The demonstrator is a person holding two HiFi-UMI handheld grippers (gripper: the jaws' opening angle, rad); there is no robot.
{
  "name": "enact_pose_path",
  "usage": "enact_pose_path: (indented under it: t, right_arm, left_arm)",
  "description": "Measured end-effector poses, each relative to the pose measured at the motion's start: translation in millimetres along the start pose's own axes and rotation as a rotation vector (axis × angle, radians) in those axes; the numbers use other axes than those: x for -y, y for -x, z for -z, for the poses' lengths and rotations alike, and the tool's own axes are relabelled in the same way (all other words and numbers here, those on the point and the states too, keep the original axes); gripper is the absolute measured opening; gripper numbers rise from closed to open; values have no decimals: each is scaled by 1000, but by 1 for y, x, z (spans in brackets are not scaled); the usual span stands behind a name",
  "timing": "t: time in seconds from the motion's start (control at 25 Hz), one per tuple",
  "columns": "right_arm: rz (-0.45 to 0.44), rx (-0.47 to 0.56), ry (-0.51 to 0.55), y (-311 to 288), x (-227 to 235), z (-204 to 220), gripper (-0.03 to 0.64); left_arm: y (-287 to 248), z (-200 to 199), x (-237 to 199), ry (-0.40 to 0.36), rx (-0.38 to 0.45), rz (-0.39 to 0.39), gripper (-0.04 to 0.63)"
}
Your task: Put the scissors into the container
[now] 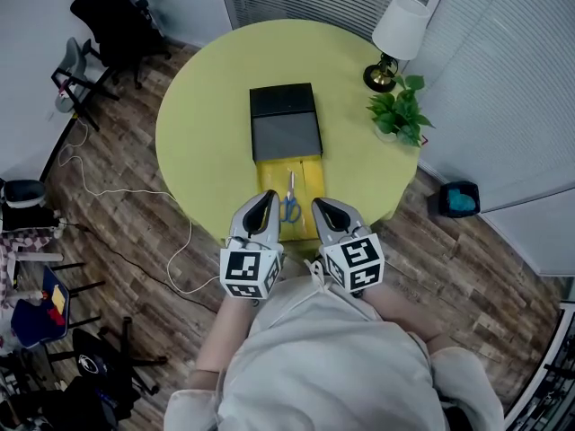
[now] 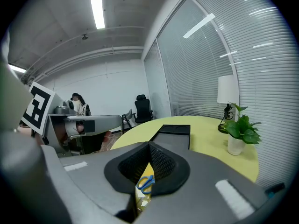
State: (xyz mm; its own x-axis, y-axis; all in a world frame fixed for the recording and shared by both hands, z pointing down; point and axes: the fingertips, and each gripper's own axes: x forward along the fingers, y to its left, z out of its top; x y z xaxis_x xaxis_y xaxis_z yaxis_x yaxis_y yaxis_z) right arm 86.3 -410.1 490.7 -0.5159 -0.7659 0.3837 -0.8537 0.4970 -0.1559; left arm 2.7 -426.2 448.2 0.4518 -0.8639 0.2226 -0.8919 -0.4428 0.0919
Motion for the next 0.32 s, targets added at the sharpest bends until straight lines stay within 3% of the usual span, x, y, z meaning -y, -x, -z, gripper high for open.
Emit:
enact_pose_path:
  t: [0.32]
  right_arm:
    - [10,3,1,8,-10,1,0]
  left_arm:
    - [13,5,1,4,-21,0,6]
